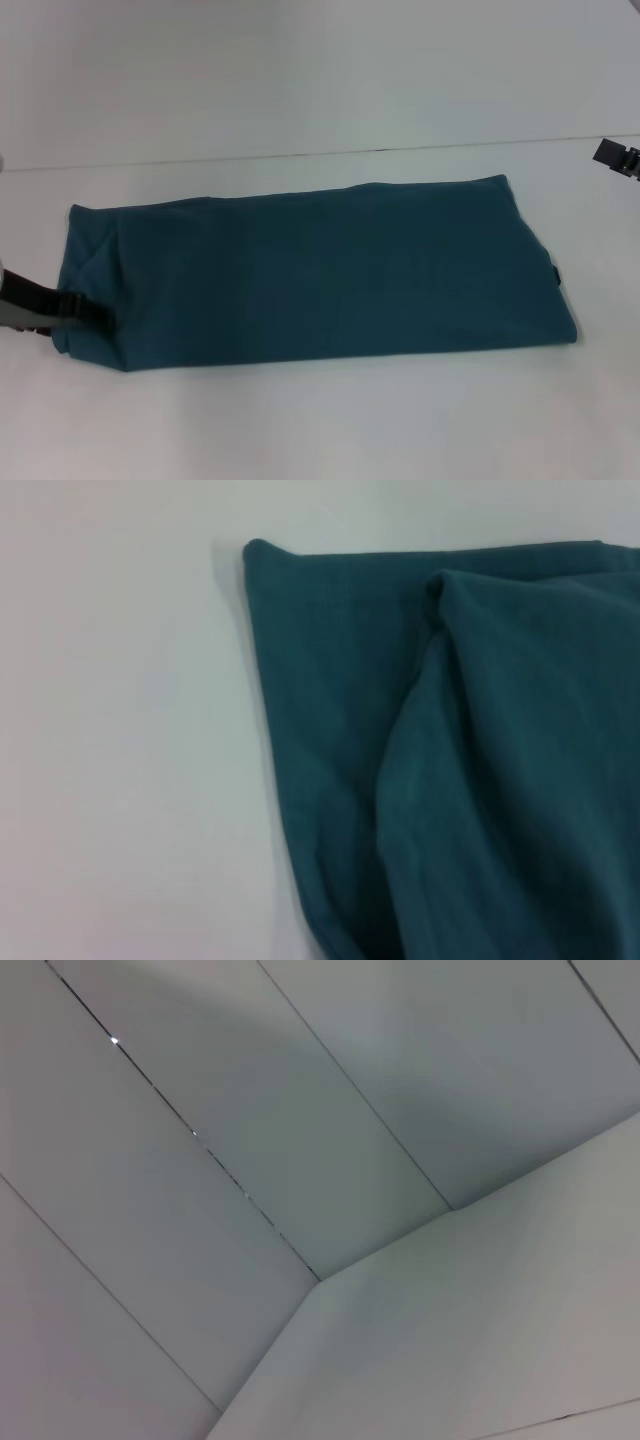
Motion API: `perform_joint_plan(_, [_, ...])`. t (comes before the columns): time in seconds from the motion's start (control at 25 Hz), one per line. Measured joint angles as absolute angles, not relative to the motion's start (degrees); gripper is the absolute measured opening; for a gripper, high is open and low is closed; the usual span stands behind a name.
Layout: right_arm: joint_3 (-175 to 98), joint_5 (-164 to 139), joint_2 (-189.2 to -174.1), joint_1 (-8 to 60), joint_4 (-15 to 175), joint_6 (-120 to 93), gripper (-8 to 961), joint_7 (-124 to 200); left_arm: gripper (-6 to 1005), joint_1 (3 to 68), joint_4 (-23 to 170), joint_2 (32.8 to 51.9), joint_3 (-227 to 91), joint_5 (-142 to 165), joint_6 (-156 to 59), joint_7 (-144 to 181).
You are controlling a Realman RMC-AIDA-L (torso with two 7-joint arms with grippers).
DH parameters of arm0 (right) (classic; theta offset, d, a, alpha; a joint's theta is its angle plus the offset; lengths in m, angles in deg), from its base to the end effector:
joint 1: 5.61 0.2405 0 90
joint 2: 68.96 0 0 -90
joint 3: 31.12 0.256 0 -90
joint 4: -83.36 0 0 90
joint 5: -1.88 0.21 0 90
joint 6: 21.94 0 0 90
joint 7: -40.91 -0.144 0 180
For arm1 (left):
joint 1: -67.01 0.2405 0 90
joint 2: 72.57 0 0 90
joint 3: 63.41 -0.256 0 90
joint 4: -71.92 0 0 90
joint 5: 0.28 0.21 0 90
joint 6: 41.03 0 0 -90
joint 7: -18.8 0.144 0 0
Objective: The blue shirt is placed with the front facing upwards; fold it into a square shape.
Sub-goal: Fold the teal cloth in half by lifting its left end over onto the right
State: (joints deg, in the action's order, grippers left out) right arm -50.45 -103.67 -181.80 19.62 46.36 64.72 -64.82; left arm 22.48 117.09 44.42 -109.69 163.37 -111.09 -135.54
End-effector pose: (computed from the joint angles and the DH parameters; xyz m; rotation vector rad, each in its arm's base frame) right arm 0.3255 0.3347 0.1097 -2.0057 1.2508 1.1000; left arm -0.2837 0.4095 0.0318 -2.0016 -1.5595 0.2469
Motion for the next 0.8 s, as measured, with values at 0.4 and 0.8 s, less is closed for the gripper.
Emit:
perform_joint_plan(0.4, [-50.54, -103.67, -181.81, 19.53, 46.36, 64.72, 746, -64.82, 849, 20.54, 115.89, 44.74, -111.03, 163.34, -111.30, -135.09])
perform_joint_plan(0.8, [-50.54, -103.67, -181.81, 19.44, 46.35, 64.71, 746, -64.82, 850, 19.75, 115.51, 45.03, -111.48, 163.28, -110.93, -135.06])
